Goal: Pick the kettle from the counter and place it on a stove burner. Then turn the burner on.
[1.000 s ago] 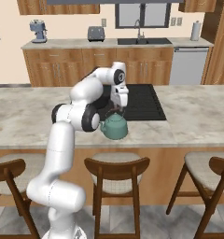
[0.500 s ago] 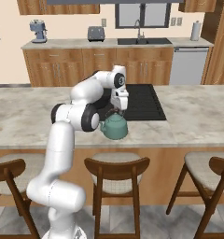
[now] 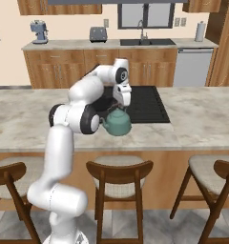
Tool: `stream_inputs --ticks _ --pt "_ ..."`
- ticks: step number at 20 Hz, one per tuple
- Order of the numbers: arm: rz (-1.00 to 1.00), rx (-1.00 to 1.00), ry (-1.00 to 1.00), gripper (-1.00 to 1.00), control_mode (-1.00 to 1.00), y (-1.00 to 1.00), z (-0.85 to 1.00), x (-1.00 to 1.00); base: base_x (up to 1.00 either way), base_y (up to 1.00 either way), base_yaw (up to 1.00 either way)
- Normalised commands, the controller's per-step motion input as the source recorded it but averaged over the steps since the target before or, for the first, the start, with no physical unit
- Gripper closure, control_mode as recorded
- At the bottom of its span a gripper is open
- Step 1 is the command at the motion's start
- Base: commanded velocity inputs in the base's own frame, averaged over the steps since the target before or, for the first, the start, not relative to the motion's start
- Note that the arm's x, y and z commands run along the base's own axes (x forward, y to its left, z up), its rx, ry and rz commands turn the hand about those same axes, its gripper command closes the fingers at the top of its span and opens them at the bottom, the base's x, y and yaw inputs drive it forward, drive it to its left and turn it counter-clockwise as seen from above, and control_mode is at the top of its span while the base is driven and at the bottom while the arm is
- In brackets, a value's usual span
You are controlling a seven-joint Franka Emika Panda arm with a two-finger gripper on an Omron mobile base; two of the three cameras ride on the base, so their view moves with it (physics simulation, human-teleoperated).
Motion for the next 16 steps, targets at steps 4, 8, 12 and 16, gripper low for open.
stream_inputs --ticks 4,8,12,16 --pt "0.0 0.0 -0.6 1.0 -1.0 0.0 1.0 -0.58 0.0 0.0 0.0" --pt "0.0 0.0 -0.51 1.0 -1.0 0.0 0.81 -0.41 0.0 0.0 0.0" --pt "0.0 0.0 0.0 1.0 -1.0 0.0 0.0 -0.03 0.0 0.0 0.0" --pt "0.0 0.0 -0.41 1.0 -1.0 0.01 0.26 -0.75 0.0 0.0 0.0"
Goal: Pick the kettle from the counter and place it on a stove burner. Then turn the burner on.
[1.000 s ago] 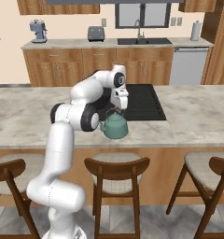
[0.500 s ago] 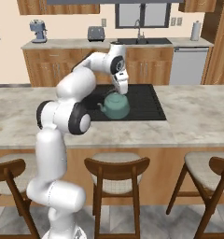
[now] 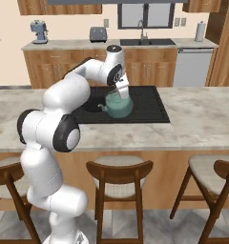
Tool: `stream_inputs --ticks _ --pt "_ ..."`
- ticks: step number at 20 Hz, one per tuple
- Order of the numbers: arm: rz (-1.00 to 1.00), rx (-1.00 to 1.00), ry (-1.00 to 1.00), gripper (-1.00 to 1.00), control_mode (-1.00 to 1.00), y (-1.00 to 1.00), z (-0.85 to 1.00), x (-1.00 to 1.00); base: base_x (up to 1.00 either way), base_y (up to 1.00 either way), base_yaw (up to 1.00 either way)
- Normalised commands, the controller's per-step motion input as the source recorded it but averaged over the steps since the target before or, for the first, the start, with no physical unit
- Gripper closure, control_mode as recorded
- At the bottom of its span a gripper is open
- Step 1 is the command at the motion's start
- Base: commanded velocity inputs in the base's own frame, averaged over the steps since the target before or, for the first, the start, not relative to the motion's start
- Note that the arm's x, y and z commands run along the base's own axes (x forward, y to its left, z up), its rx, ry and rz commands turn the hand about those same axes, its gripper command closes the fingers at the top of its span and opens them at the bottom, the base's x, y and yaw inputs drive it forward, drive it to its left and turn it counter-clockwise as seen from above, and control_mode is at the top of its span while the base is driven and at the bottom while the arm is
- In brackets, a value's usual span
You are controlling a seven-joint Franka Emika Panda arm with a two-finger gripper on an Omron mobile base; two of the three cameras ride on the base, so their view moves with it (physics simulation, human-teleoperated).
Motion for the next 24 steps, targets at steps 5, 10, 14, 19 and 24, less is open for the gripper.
stream_inputs --ticks 5,10,14,19,24 --pt "0.0 0.01 -0.46 1.0 -1.0 0.0 0.51 -0.86 0.0 0.0 0.0" --pt "0.0 0.0 0.0 1.0 1.0 0.0 0.0 0.0 -0.98 0.14 0.0" --pt "0.0 0.0 0.0 1.0 1.0 0.0 0.0 0.0 -1.0 0.12 -0.09" --pt "0.0 0.0 0.0 1.0 1.0 0.0 0.0 0.0 -0.48 -0.66 -0.26" --pt "0.0 0.0 0.0 1.0 1.0 0.0 0.0 0.0 0.01 -1.0 -0.01"
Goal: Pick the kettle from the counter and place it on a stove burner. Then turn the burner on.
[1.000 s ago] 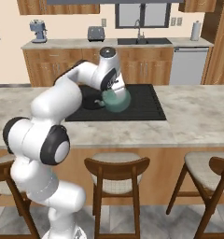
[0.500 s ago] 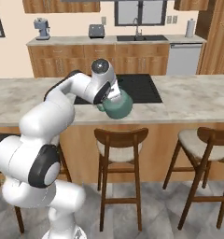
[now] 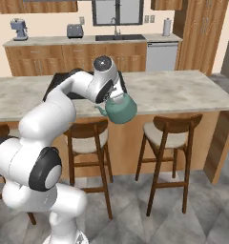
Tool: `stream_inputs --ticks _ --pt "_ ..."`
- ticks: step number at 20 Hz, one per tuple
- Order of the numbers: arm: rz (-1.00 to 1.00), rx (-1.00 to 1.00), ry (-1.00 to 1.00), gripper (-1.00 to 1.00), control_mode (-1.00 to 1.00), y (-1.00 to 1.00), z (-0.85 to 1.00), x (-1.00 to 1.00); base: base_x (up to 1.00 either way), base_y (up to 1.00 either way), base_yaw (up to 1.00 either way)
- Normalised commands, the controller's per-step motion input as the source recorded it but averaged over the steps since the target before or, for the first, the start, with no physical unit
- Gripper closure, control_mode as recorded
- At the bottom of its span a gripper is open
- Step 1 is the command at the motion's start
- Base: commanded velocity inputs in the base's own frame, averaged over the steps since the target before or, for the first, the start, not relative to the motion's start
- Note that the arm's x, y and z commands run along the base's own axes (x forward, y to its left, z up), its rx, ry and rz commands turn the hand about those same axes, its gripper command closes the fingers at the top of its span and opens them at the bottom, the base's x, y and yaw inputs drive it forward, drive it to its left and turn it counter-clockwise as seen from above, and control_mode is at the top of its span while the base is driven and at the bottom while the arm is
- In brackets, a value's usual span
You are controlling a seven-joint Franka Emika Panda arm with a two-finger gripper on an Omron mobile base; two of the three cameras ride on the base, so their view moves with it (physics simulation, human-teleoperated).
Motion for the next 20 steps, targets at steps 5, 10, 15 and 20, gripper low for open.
stream_inputs --ticks 5,10,15,20 --pt "0.0 0.0 0.0 1.0 1.0 0.0 0.0 0.0 0.15 -1.0 0.0" --pt "0.0 0.0 0.0 1.0 1.0 0.0 0.0 0.0 0.13 -1.0 0.0" --pt "0.0 0.0 0.0 1.0 1.0 0.0 0.0 0.0 0.08 -1.0 0.0" --pt "0.0 0.0 0.0 1.0 1.0 0.0 0.0 0.0 0.08 -1.0 0.0"
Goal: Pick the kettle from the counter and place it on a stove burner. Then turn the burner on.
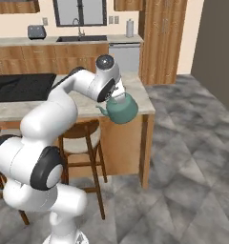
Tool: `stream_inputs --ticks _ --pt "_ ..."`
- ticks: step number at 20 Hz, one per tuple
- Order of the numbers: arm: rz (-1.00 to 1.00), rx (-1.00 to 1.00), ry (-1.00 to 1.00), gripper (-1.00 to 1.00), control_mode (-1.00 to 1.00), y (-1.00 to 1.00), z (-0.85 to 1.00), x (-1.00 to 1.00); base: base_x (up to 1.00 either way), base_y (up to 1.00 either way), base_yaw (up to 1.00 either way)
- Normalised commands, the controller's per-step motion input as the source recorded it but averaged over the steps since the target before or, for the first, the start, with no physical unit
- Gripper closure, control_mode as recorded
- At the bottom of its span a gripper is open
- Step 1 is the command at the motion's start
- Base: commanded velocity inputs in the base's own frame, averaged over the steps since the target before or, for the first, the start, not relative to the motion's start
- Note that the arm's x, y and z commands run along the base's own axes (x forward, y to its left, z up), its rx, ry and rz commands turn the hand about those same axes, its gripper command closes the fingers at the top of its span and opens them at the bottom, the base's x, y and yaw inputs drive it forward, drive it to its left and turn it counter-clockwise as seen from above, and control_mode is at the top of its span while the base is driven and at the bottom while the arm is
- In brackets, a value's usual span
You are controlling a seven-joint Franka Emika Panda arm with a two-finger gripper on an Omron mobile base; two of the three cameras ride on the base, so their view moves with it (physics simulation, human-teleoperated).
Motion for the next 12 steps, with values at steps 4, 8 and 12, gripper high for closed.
stream_inputs --ticks 4,8,12 --pt "0.0 0.0 0.0 1.0 1.0 0.0 0.0 0.0 0.26 -1.0 0.02" --pt "0.0 0.0 0.0 1.0 1.0 0.0 0.0 0.0 0.29 -1.0 0.09" --pt "0.0 0.0 0.0 1.0 1.0 0.0 0.0 0.0 0.27 -1.0 0.14"
